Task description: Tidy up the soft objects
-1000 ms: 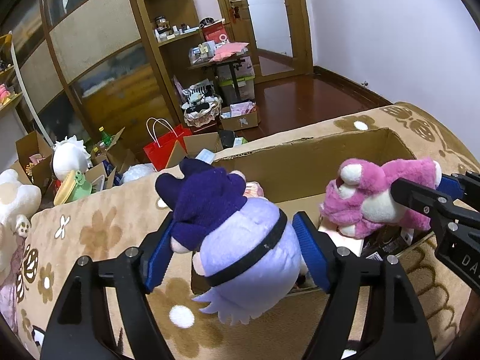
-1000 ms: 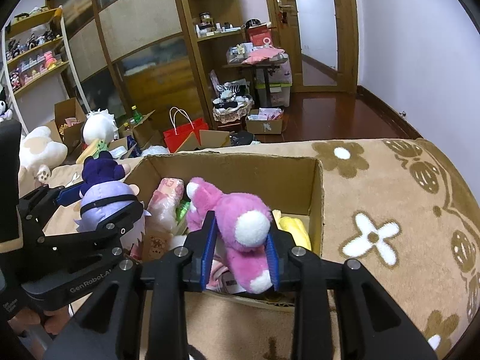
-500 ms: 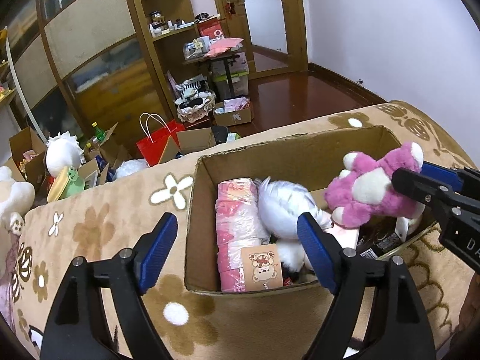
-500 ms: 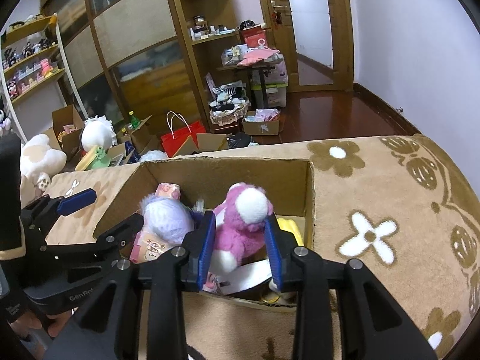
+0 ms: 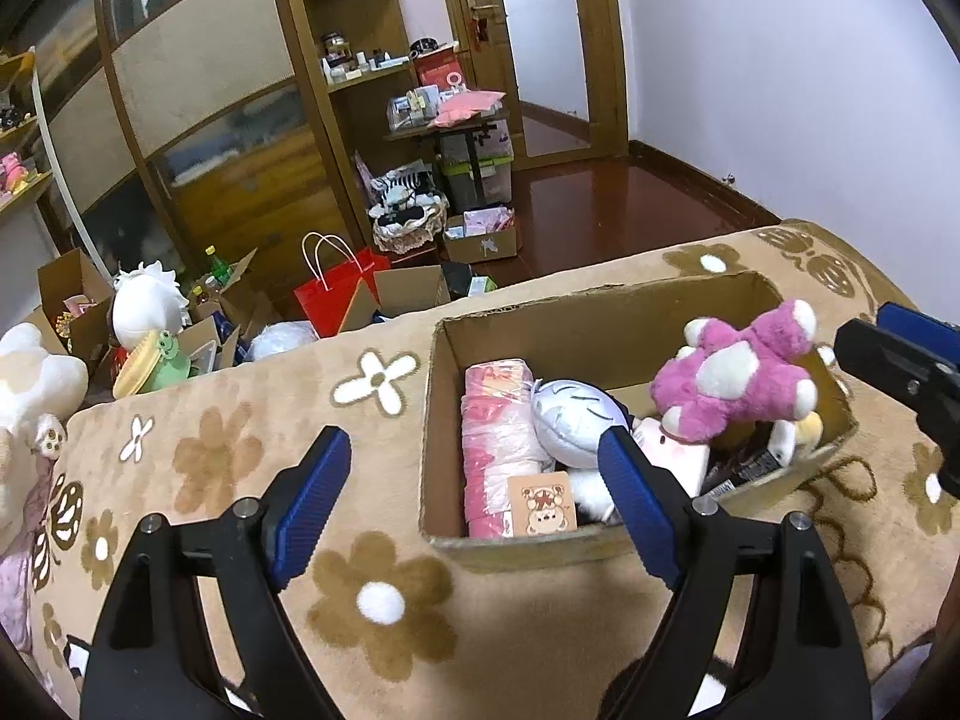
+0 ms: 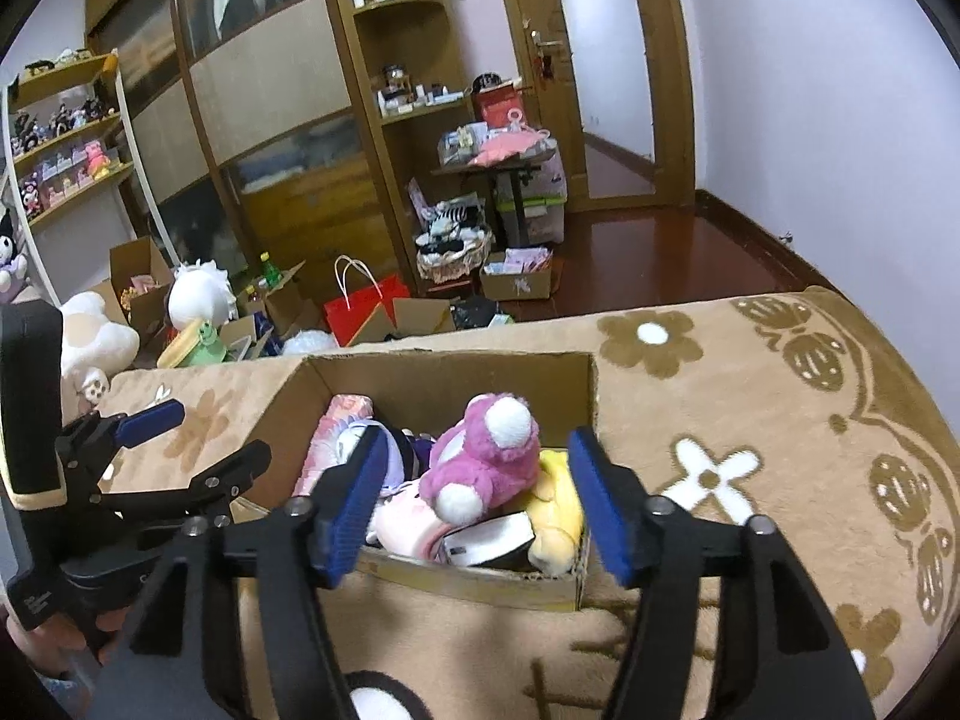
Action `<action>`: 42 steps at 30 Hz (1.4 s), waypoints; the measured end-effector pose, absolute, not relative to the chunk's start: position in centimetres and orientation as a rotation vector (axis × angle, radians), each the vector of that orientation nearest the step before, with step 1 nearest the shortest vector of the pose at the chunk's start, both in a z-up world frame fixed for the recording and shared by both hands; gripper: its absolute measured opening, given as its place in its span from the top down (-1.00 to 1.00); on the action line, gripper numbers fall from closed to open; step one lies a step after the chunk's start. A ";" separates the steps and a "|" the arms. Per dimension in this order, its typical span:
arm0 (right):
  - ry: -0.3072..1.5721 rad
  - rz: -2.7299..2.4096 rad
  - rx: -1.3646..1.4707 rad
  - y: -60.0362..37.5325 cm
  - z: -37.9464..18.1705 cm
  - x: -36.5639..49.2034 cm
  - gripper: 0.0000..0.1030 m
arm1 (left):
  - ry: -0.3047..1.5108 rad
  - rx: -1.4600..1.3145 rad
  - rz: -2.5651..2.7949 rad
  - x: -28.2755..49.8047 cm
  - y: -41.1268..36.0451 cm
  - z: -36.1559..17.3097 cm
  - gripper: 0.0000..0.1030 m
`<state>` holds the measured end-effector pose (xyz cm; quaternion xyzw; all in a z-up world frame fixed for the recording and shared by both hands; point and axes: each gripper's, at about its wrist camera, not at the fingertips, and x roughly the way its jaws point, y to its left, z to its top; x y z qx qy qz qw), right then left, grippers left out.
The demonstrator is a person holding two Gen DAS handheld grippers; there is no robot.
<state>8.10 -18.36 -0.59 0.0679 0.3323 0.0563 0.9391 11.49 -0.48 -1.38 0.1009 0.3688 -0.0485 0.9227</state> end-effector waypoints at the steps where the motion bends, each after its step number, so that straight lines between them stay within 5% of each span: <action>1: 0.676 0.114 0.138 -18.4 -0.2 7.7 -0.50 | 0.748 0.208 -0.098 11.0 -0.4 -1.0 -0.80; 6: 0.635 0.101 0.136 -18.4 1.4 5.5 -1.00 | 0.702 0.205 -0.097 8.7 0.3 0.9 -0.81; 10: 0.601 0.087 0.134 -18.3 2.9 3.6 -1.00 | 0.660 0.188 -0.093 6.9 0.9 2.8 -0.97; 22: 0.535 0.069 0.108 -18.5 5.6 -1.7 -1.00 | 0.545 0.164 -0.059 1.2 2.7 6.8 -0.99; 42: 0.517 0.018 0.073 -18.9 4.8 -4.1 -1.00 | 0.496 0.159 -0.056 -0.8 2.5 4.7 -0.99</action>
